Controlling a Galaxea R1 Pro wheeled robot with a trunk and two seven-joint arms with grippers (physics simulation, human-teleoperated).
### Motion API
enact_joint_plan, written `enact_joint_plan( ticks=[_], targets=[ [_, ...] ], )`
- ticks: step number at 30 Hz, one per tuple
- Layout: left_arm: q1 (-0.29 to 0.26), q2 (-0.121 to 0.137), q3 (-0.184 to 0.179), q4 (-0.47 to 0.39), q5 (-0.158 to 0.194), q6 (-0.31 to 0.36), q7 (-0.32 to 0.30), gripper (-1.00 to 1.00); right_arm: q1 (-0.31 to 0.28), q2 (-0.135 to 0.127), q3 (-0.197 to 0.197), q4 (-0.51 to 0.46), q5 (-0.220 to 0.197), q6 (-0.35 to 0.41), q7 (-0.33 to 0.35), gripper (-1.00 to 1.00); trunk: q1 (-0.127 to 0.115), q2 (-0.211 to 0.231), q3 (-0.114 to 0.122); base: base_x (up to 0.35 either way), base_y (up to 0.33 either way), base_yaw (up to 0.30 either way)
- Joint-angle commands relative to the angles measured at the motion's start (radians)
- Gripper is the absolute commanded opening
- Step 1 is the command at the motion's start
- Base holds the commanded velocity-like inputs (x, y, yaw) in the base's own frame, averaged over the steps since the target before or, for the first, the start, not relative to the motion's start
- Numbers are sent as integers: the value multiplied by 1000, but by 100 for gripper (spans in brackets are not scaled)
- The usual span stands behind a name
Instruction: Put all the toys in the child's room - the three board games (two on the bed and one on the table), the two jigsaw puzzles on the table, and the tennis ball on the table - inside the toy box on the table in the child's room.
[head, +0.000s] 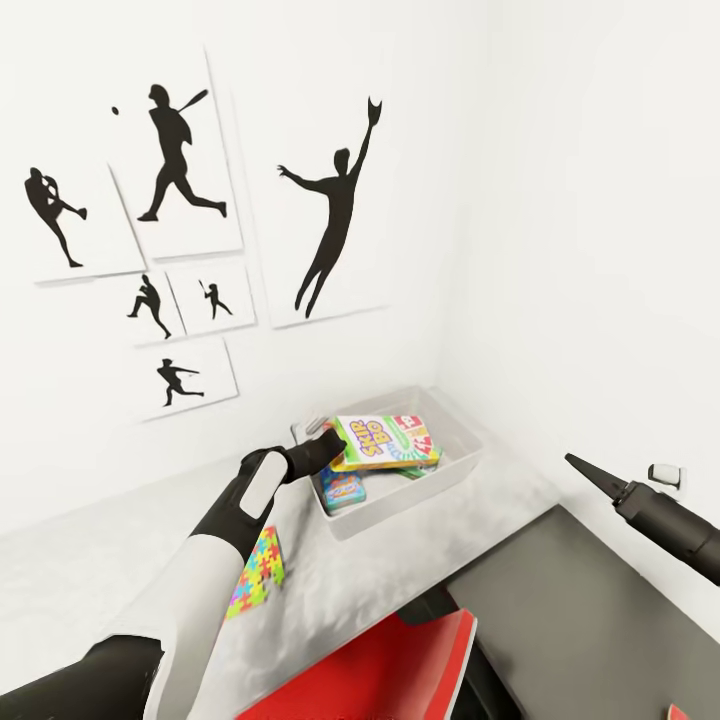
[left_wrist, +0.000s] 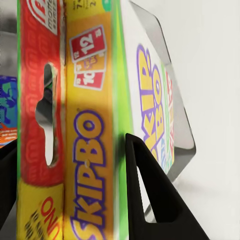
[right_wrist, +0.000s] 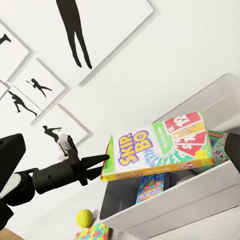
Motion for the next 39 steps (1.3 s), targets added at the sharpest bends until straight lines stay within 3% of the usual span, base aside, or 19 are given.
enact_joint_plan(
  ticks=[1,7,8,14,24,26,29,31,33,37,38,39],
  targets=[
    [-1,0,1,-1,2,3,-2,-100,-1,0,-4,0,0,4,11,100,1,-2,-4,0,0,0],
    [-3,0,1,-2,2,3,-2,-100,-1,7,-33,0,0,2,35,100,1,-2,-14,0,0,0],
    [-4,0,1,-2,2,3,-1,100,-1,8,-35,0,0,2,36,100,1,-2,-15,0,0,0],
    [-7,0,1,-7,2,3,-2,100,-1,9,-39,0,0,2,39,100,1,-2,-17,0,0,0],
    [-10,0,7,-90,2,36,-4,100,-1,11,-39,0,0,0,40,100,1,-2,-17,0,0,0],
    [-10,12,9,-119,6,66,-5,100,-1,11,-39,0,0,0,40,100,1,-2,-17,0,0,0],
    [-10,52,16,-180,10,144,-5,100,-1,11,-39,0,0,0,41,100,1,-2,-17,0,0,0],
    [-10,96,37,-232,13,197,-6,100,-1,11,-39,0,0,0,41,100,1,-2,-17,0,0,0],
    [-10,135,82,-286,15,267,-8,100,-1,11,-39,0,0,0,41,100,1,-2,-17,0,0,0],
    [-8,168,216,-376,16,420,-13,100,-1,11,-39,0,0,0,41,100,1,-2,-17,0,0,0],
    [-6,186,252,-400,16,458,-16,100,-1,11,-39,0,0,0,41,100,1,-2,-17,0,0,0],
    [-5,204,266,-413,17,473,-21,100,-1,11,-39,0,1,0,41,100,1,-2,-17,0,0,0]
  ],
)
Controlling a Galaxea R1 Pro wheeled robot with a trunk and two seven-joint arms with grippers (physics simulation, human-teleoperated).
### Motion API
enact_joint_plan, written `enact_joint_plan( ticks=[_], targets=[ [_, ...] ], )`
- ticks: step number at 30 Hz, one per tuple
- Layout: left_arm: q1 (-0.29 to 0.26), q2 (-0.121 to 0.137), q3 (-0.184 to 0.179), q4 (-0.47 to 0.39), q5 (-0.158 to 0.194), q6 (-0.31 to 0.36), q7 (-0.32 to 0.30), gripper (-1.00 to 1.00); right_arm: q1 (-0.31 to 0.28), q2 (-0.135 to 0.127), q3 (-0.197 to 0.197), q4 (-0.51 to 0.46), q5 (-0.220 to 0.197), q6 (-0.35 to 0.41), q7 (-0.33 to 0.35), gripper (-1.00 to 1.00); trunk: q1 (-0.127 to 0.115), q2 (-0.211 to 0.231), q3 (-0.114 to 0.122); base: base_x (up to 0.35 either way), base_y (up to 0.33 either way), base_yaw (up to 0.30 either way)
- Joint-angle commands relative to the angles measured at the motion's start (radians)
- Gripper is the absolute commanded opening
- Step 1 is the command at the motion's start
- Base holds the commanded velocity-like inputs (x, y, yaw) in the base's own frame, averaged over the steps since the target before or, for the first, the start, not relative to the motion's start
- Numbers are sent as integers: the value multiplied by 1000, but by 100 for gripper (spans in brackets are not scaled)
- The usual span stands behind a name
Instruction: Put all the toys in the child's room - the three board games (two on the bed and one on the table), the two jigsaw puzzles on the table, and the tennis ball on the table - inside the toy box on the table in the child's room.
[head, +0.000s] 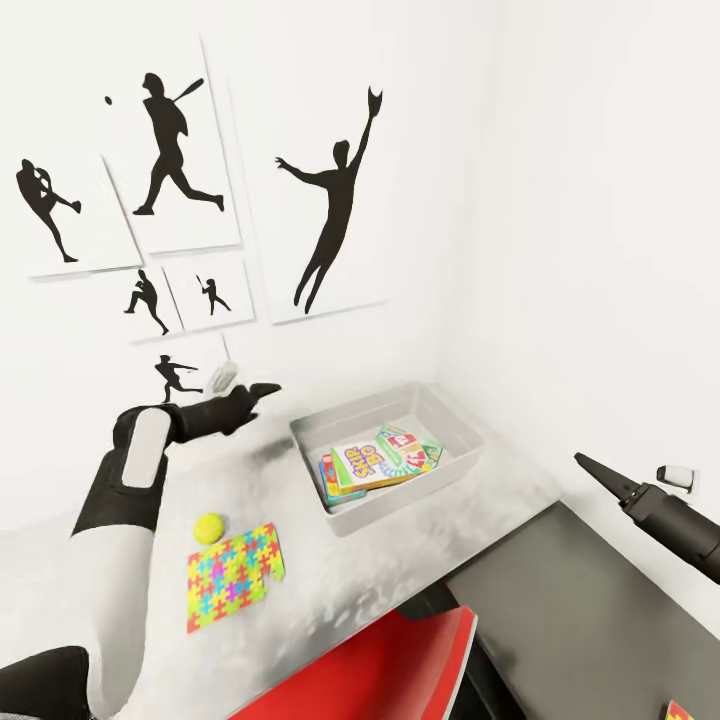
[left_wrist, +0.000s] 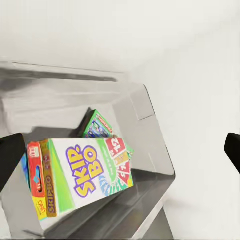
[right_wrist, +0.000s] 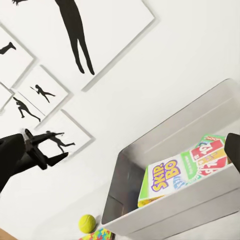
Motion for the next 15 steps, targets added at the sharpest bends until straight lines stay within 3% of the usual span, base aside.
enact_joint_plan(
  ticks=[1,3,4,6,7,9,10,12,15],
  targets=[
    [1,25,11,-12,-3,15,-19,100,-1,0,-1,0,-1,5,2,100,1,-2,-2,0,0,0],
    [15,104,20,-25,23,27,-91,100,-1,0,-1,0,-1,5,2,100,1,-2,-2,0,0,0],
    [45,159,23,-29,50,27,-168,100,-1,0,-1,0,-1,5,2,100,1,-2,-2,0,0,0],
    [104,230,22,-37,87,27,-300,100,-1,0,-1,0,-1,5,2,100,1,-2,-2,0,0,0],
    [150,273,22,-48,103,27,-410,100,-1,0,-1,0,0,5,2,100,1,-2,-2,0,0,0],
    [219,318,24,-59,106,27,-552,100,-1,0,-1,2,5,4,2,100,1,-2,-2,0,0,0],
    [277,354,27,-64,106,27,-639,100,-1,1,0,5,7,3,2,100,1,-2,-2,0,0,0],
    [372,410,32,-68,105,27,-745,100,0,2,0,9,10,-1,3,100,1,-2,-2,0,0,0],
    [445,450,38,-80,106,18,-825,100,0,16,1,10,12,-30,1,100,1,-2,-2,0,0,0]
  ],
)
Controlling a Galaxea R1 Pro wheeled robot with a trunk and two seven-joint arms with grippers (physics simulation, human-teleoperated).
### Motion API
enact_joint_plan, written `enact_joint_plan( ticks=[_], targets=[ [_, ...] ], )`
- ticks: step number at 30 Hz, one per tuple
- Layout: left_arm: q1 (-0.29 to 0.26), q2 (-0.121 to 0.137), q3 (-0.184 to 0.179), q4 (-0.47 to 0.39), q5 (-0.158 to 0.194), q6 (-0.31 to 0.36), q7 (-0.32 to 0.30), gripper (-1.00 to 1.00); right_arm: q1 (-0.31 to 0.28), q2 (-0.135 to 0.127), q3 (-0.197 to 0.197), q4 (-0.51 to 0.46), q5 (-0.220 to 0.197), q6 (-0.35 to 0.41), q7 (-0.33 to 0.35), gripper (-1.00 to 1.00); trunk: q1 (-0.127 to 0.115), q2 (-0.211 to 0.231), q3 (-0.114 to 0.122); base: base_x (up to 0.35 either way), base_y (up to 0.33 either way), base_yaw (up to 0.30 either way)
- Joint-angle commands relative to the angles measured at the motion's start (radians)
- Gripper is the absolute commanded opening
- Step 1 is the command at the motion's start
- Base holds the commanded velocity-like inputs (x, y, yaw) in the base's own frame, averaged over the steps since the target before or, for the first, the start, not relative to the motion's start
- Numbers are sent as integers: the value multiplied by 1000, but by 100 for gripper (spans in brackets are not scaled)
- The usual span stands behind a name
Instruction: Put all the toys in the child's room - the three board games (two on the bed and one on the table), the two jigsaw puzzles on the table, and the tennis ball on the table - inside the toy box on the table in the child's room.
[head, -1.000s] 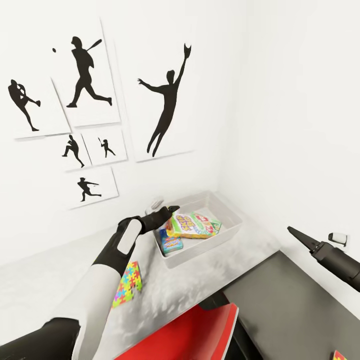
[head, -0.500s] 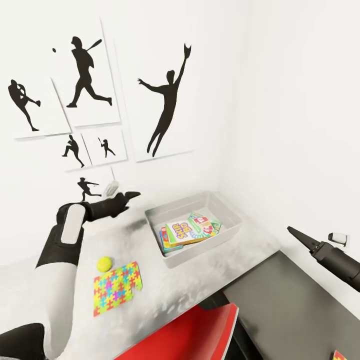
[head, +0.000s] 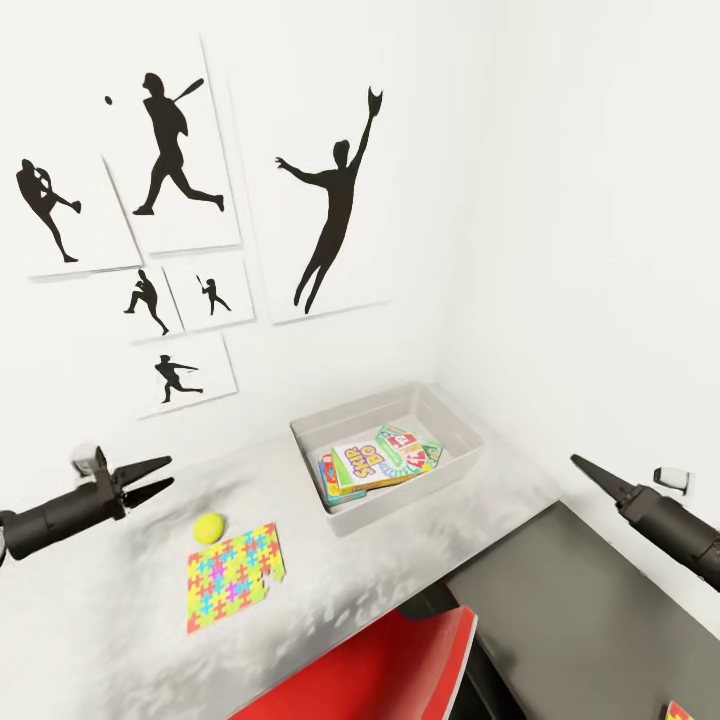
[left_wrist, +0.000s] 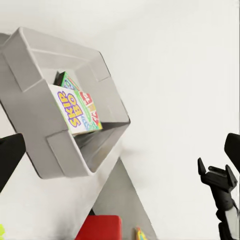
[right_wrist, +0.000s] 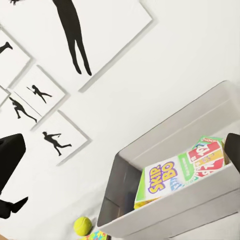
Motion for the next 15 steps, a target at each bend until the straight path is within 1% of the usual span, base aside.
enact_joint_plan(
  ticks=[1,2,4,6,10,12,15],
  targets=[
    [9,7,1,-5,-3,2,-23,100,-1,5,-1,0,-2,-1,0,100,1,-2,-2,0,0,0],
    [16,12,1,-9,-4,0,-43,100,-1,13,0,-1,-1,-6,-3,100,1,-2,-2,0,0,0],
    [22,16,1,-15,-4,-1,-57,100,-1,20,2,-1,0,-10,-8,100,1,-2,-2,0,0,0],
    [23,18,3,-17,-4,-1,-61,100,-1,22,2,-1,-1,-12,-9,100,1,-2,-2,0,0,0],
    [24,21,35,-18,-3,0,-66,100,-1,24,3,0,-2,-12,-12,100,1,-2,-2,0,0,0],
    [24,21,44,-18,-3,0,-67,100,-1,24,5,-1,-2,-12,-13,100,1,-2,-2,-10,0,0],
    [25,21,45,-18,-3,0,-67,100,-1,24,5,-2,-2,-12,-13,100,1,-2,-2,-155,0,0]
  ],
)
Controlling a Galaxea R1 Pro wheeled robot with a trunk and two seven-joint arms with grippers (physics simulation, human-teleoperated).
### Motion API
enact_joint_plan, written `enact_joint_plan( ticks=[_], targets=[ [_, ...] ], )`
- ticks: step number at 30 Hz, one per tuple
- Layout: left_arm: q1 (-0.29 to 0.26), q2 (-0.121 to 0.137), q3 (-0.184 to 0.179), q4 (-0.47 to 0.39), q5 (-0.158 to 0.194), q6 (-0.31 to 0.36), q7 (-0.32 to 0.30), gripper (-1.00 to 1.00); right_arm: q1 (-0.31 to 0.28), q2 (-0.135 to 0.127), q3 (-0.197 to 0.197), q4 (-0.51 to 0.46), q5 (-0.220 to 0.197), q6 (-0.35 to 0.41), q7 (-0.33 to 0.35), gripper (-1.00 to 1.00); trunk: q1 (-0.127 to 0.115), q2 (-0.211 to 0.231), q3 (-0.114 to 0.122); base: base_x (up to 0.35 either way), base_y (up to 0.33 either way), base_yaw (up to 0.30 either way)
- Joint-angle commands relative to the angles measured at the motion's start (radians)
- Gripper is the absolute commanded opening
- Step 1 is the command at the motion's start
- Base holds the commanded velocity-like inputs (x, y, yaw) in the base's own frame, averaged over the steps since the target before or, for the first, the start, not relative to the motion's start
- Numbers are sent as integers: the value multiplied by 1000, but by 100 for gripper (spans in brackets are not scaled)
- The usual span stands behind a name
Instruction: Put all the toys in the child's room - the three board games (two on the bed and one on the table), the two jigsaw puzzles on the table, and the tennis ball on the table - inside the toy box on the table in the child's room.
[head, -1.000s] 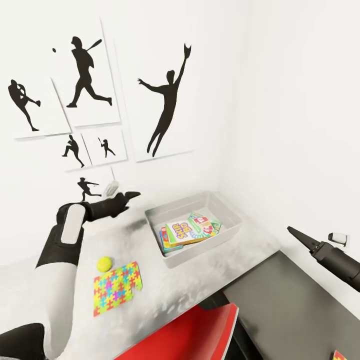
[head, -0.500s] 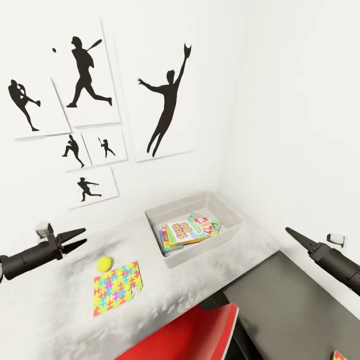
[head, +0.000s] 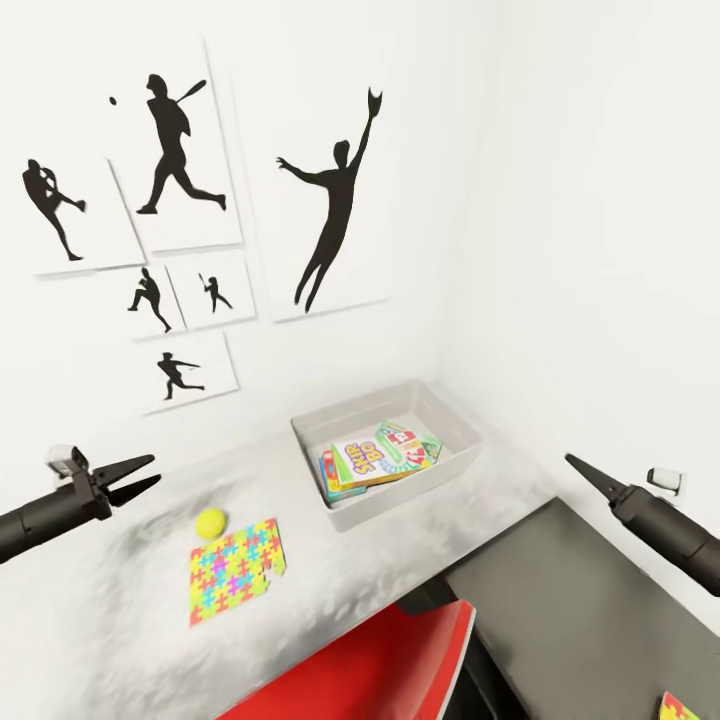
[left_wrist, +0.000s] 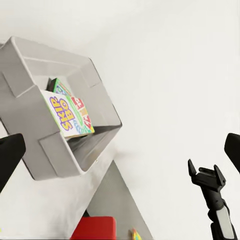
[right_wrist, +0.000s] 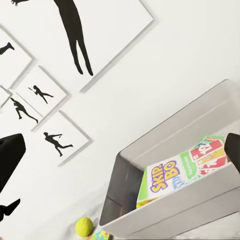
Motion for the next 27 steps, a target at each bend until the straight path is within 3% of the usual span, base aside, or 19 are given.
enact_joint_plan(
  ticks=[1,11,27],
  targets=[
    [-1,0,1,0,-2,4,-4,100,-1,0,-1,0,-3,6,2,100,0,-2,-2,-268,0,0],
    [0,0,2,-1,-2,5,-4,100,-1,0,-3,-2,-3,7,5,100,0,-2,-2,-271,11,27],
    [0,0,6,-1,-2,5,-4,100,-1,0,-2,-5,-3,7,12,100,0,-2,-2,-58,248,269]
  ],
)
